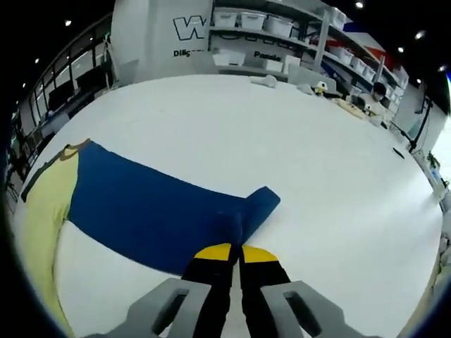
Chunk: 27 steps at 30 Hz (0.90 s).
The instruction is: Fold the garment on the visible template until the final outline fits inside the template.
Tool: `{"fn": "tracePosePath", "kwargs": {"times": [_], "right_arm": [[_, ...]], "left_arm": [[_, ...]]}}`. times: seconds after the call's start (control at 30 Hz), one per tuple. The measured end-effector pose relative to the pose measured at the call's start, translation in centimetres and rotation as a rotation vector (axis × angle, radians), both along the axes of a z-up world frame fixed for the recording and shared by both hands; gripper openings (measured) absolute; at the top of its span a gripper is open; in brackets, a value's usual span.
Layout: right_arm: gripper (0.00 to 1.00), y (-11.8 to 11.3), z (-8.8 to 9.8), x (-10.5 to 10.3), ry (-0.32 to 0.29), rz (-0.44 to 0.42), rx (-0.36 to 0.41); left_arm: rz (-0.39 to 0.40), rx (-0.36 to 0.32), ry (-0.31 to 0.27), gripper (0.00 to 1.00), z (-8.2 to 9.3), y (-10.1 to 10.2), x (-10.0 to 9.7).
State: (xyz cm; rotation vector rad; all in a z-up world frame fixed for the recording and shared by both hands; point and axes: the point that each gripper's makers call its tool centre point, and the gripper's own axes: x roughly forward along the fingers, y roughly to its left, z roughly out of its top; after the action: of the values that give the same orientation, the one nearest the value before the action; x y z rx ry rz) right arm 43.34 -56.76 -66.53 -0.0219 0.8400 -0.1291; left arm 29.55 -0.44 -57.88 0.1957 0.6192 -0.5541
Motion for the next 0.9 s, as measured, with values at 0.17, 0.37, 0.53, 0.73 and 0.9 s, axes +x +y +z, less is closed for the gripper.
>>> {"fn": "tracePosePath", "kwargs": {"times": [0.17, 0.37, 0.53, 0.73, 0.9], "right_arm": [[0.0, 0.1, -0.1, 0.0, -0.003, -0.006, 0.01], [0.2, 0.2, -0.7, -0.8, -0.011, -0.09, 0.115], [0.31, 0.6, 0.3, -0.7, -0.064, -0.078, 0.158], [0.48, 3.5, 2.4, -2.1, -0.132, -0.051, 0.203], [0.54, 6.3, 3.2, -3.2, -0.151, 0.008, 0.214]], "left_arm": [[0.004, -0.012, 0.002, 0.91, 0.0, -0.1, 0.0], [0.015, -0.01, 0.006, 0.93, -0.2, -0.1, 0.0], [0.022, -0.013, 0.008, 0.94, -0.2, 0.0, 0.0], [0.021, -0.024, -0.006, 0.95, 0.2, -0.2, 0.2], [0.013, -0.024, -0.006, 0.95, 0.2, -0.4, 0.2]]}}
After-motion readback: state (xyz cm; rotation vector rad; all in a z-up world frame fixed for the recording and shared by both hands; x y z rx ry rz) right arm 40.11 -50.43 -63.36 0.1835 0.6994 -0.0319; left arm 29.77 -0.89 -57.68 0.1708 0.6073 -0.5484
